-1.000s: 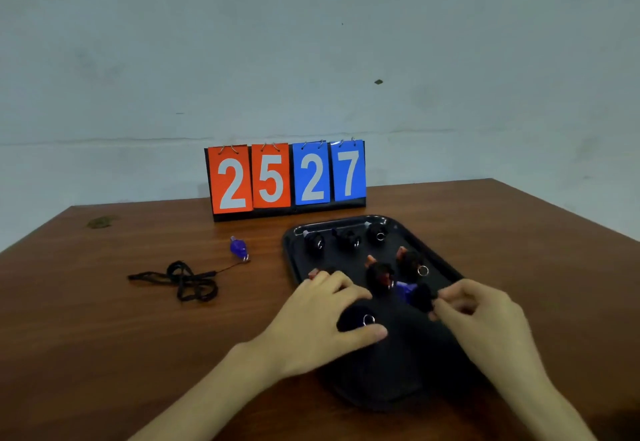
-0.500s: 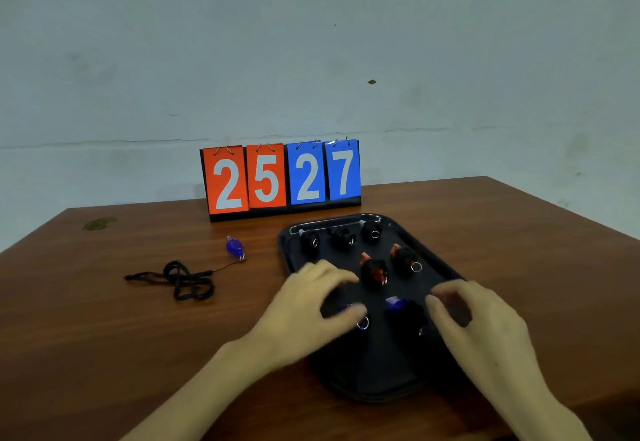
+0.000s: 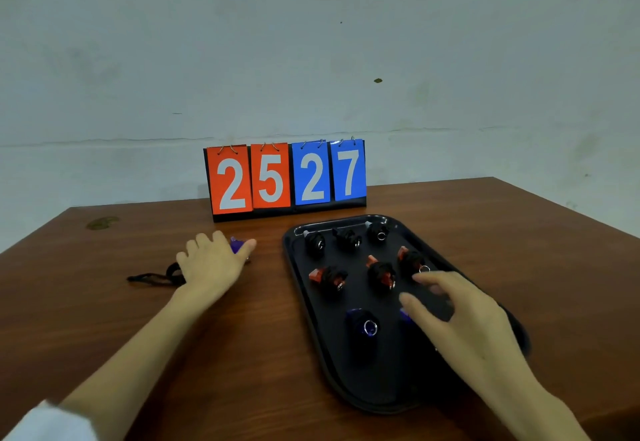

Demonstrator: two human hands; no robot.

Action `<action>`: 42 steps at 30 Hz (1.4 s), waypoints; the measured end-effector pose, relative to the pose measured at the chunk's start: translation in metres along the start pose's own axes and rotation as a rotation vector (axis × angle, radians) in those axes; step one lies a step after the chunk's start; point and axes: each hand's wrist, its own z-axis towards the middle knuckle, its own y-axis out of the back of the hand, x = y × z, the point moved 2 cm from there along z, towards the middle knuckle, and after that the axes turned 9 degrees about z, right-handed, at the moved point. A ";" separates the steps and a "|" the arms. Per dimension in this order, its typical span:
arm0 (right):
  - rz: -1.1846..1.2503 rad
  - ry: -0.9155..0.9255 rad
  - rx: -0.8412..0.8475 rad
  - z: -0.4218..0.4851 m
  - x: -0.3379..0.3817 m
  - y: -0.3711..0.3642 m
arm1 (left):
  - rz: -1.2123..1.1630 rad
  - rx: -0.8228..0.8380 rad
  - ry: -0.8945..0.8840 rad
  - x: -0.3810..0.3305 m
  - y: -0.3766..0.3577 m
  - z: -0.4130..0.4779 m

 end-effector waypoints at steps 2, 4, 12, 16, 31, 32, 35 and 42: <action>0.036 0.049 -0.011 0.014 0.013 -0.006 | 0.058 0.013 0.018 -0.006 -0.003 0.004; 0.103 0.079 0.022 0.032 0.028 -0.018 | 0.079 0.008 0.007 -0.010 -0.004 0.005; 0.520 -0.146 0.484 0.100 0.097 -0.072 | -0.496 -0.436 -0.322 -0.035 0.053 -0.050; 0.766 -0.203 0.408 0.103 0.103 -0.088 | -0.525 -0.489 -0.479 -0.050 0.063 -0.070; 1.491 -0.519 0.294 0.117 0.081 -0.069 | -0.729 0.077 -0.125 0.008 0.026 -0.016; 1.427 -0.522 0.301 0.118 0.079 -0.069 | -0.716 0.034 -0.053 0.016 0.024 -0.010; 1.182 -0.454 0.237 0.119 0.078 -0.068 | -0.546 -0.104 0.020 0.033 0.020 0.000; 0.970 -0.255 0.100 0.116 0.077 -0.066 | -0.479 0.088 -0.049 0.039 0.009 0.007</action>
